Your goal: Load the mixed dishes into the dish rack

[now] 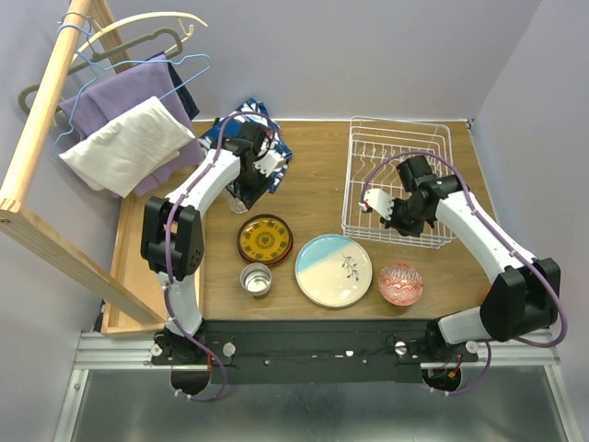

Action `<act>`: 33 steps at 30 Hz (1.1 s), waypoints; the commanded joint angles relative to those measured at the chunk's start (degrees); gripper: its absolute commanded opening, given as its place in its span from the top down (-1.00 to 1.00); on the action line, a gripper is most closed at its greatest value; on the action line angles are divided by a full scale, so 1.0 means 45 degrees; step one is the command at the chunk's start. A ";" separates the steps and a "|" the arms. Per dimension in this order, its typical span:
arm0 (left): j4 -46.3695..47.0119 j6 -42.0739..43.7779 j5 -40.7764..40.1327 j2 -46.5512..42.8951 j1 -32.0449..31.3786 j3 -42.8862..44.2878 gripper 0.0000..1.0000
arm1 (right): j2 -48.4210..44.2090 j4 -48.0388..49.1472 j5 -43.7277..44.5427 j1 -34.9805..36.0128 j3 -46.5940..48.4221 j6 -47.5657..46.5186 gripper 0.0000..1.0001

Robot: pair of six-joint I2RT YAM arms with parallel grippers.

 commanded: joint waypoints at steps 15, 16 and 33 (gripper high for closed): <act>0.0032 0.0338 0.0104 0.1459 0.0072 0.1320 0.47 | -0.0371 0.0996 -0.0557 -0.0110 0.4701 0.6186 -0.33; -0.0046 0.0280 0.0085 0.1460 0.0091 0.1340 0.54 | -0.0235 0.1153 -0.0635 -0.0110 0.4918 0.6963 -0.33; 0.3225 0.2656 -0.2451 -0.3942 -0.2621 0.0044 1.00 | 0.4686 0.3281 -0.4984 -0.0870 1.0658 1.6965 -0.94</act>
